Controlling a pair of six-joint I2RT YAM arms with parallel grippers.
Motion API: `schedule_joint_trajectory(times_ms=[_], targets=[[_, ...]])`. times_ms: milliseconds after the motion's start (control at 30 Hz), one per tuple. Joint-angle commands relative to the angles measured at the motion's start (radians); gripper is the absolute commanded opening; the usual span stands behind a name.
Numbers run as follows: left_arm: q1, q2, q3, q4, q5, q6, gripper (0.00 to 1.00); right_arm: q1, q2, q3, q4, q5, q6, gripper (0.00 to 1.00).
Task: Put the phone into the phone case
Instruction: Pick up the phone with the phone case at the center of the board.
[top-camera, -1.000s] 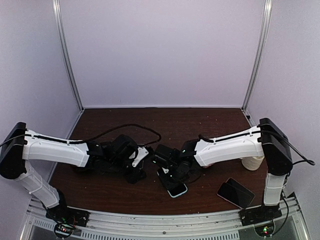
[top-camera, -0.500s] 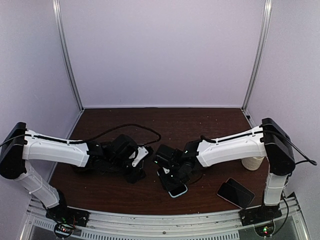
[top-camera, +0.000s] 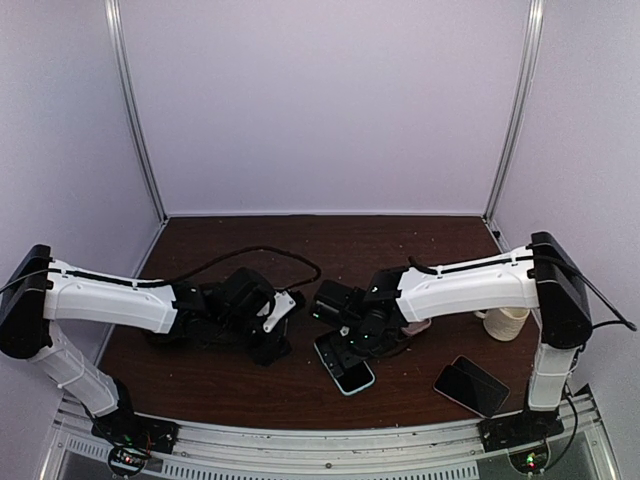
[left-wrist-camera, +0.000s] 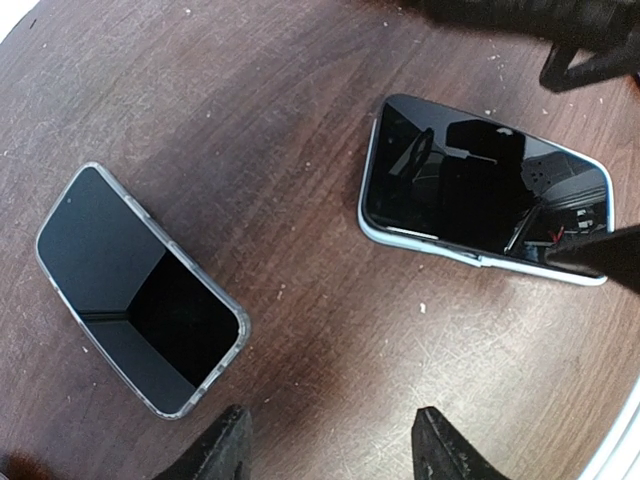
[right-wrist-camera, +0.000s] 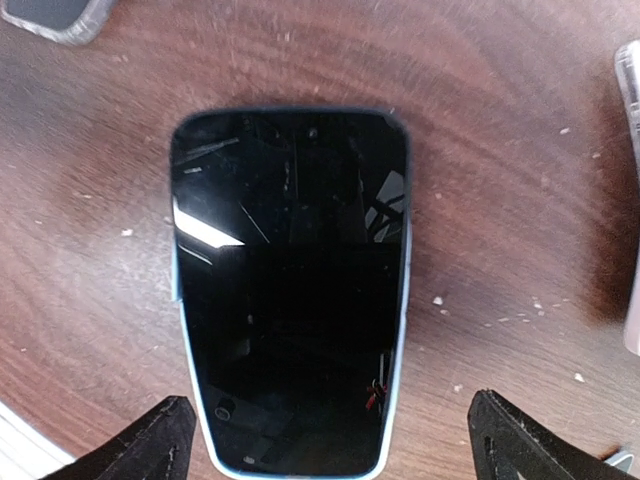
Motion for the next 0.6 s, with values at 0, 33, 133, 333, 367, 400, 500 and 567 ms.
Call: schedule_joint_trajectory(times_ms=[0,33,133,333,367,400,500,567], targets=[[0.008,-0.022,-0.004,0.007,0.001,-0.011,0.59,-0.005,0.052,0.027,-0.008,-0.046,-0.001,0.99],[0.008,-0.021,-0.003,0.007,0.002,-0.011,0.59,-0.005,0.061,0.026,-0.007,-0.058,-0.002,0.99],[0.008,-0.016,-0.004,0.008,0.005,-0.011,0.59,-0.007,0.085,0.02,0.004,-0.096,-0.002,0.99],[0.007,-0.008,-0.002,0.007,0.006,-0.012,0.59,-0.006,0.106,0.001,0.031,-0.125,-0.001,1.0],[0.007,-0.008,-0.002,0.008,0.006,-0.011,0.59,-0.007,0.111,0.001,0.03,-0.126,-0.002,0.99],[0.008,-0.009,-0.002,0.008,0.005,-0.011,0.59,-0.006,0.119,0.004,0.026,-0.122,0.0,0.99],[0.007,-0.009,-0.001,0.007,0.004,-0.01,0.59,-0.007,0.134,0.012,0.008,-0.102,0.001,0.97],[0.006,-0.01,-0.002,0.008,0.004,-0.01,0.59,-0.007,0.136,0.011,0.004,-0.089,0.004,0.91]])
